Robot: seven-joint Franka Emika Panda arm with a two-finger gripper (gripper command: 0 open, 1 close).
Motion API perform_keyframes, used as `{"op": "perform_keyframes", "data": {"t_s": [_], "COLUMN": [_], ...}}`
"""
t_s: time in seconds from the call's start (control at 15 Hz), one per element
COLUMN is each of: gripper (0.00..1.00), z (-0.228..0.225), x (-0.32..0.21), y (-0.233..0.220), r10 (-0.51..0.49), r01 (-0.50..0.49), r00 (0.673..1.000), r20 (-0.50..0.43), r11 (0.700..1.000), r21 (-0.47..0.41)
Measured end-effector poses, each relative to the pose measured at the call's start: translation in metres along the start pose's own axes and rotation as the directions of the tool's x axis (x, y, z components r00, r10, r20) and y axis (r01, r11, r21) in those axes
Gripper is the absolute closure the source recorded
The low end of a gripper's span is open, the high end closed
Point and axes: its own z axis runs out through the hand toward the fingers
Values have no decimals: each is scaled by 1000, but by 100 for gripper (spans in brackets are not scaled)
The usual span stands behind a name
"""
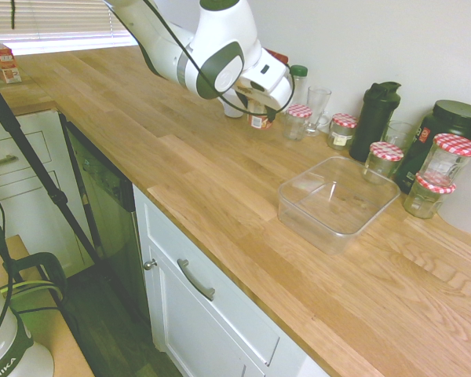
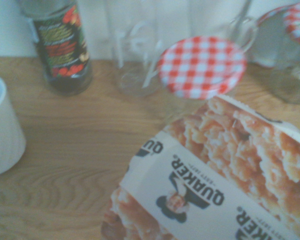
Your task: Put the cereal into the container
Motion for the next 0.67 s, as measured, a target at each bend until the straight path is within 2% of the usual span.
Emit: {"op": "perform_keyframes", "data": {"t_s": [0.2, 0.33, 0.47, 0.67], "gripper": [100, 100, 100, 100], "z": [-52, -74, -77, -47], "x": [41, 75, 101, 114], "y": [41, 85, 127, 166], "r10": [39, 68, 100, 135], "r01": [-39, -73, -111, -151], "r00": [996, 991, 987, 985], "r20": [-74, -113, -128, -108], "r11": [999, 997, 990, 978], "r21": [0, -38, -87, -147]}}
